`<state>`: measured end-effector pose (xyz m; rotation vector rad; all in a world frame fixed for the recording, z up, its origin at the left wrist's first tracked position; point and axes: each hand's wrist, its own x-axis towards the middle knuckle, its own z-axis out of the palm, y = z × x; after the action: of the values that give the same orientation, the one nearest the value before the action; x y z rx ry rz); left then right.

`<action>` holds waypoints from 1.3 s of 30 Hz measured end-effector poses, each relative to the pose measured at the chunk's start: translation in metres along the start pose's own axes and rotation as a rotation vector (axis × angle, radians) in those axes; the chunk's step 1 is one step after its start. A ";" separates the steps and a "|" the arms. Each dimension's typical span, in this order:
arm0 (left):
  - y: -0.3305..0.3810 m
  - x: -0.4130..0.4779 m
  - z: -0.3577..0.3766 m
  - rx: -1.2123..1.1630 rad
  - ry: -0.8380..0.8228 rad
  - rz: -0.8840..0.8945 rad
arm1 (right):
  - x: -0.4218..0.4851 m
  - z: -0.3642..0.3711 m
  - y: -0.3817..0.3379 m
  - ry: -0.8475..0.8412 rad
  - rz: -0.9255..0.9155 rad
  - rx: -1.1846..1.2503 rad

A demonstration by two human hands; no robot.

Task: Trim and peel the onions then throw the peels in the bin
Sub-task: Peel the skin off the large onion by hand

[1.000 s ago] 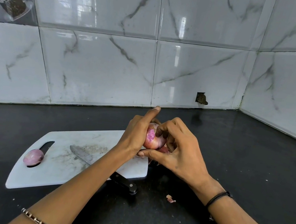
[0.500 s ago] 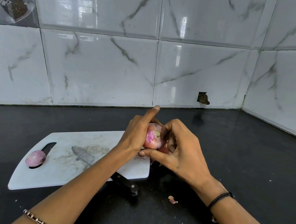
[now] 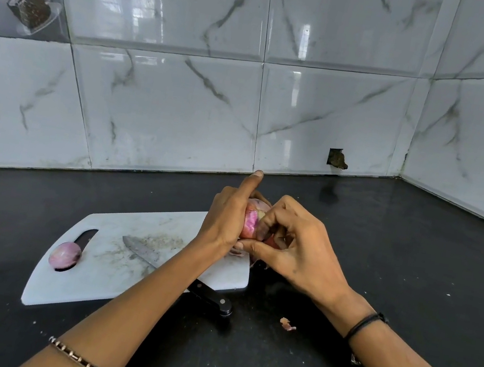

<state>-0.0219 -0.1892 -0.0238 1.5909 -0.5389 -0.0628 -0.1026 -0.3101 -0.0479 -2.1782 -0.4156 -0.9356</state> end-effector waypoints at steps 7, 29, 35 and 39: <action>0.004 0.001 -0.003 -0.041 0.059 -0.003 | 0.001 -0.006 -0.005 0.077 0.055 0.074; -0.002 0.004 0.001 0.079 0.145 -0.015 | -0.001 -0.002 -0.002 -0.008 0.007 0.012; 0.000 0.005 0.000 0.030 0.165 -0.023 | -0.001 -0.003 -0.002 0.097 0.031 -0.035; 0.000 0.004 0.002 0.078 0.158 -0.005 | -0.002 -0.002 -0.002 0.062 0.061 0.008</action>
<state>-0.0192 -0.1924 -0.0228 1.6566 -0.4184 0.0801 -0.1055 -0.3104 -0.0475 -2.1366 -0.3212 -0.9631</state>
